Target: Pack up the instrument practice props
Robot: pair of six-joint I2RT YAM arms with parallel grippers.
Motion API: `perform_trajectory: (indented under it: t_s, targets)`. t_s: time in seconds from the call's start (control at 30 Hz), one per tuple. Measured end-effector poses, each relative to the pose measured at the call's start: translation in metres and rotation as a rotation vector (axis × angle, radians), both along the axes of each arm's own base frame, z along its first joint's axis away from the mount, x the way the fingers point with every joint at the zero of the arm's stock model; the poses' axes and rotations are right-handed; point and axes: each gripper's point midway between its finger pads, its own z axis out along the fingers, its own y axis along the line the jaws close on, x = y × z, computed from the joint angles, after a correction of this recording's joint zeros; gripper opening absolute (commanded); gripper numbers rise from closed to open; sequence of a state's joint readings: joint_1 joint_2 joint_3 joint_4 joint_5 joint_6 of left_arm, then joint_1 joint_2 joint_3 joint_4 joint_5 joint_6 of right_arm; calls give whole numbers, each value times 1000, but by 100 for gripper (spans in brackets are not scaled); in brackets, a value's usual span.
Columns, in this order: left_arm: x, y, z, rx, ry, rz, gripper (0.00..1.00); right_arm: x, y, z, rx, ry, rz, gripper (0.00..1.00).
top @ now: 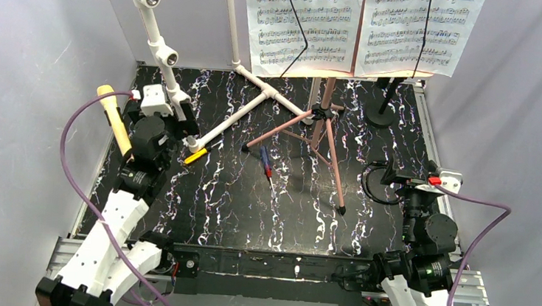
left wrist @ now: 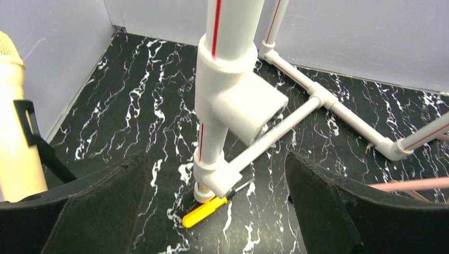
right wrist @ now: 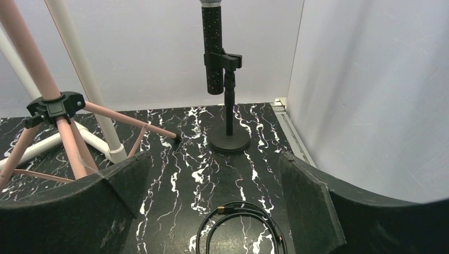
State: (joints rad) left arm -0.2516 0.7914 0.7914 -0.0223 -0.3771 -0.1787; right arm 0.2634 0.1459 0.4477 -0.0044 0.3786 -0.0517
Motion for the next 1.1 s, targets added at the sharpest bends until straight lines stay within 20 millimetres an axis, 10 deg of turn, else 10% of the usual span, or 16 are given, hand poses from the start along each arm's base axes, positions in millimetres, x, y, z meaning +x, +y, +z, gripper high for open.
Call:
perform_trajectory:
  t_s: [0.47,1.1]
  targets:
    - [66,8,-6,122,-20,103,98,-2,2,2,3,-9,11,99]
    - [85,69,-6,174,-32,365,98,-2,3,2,1,-9,17,99]
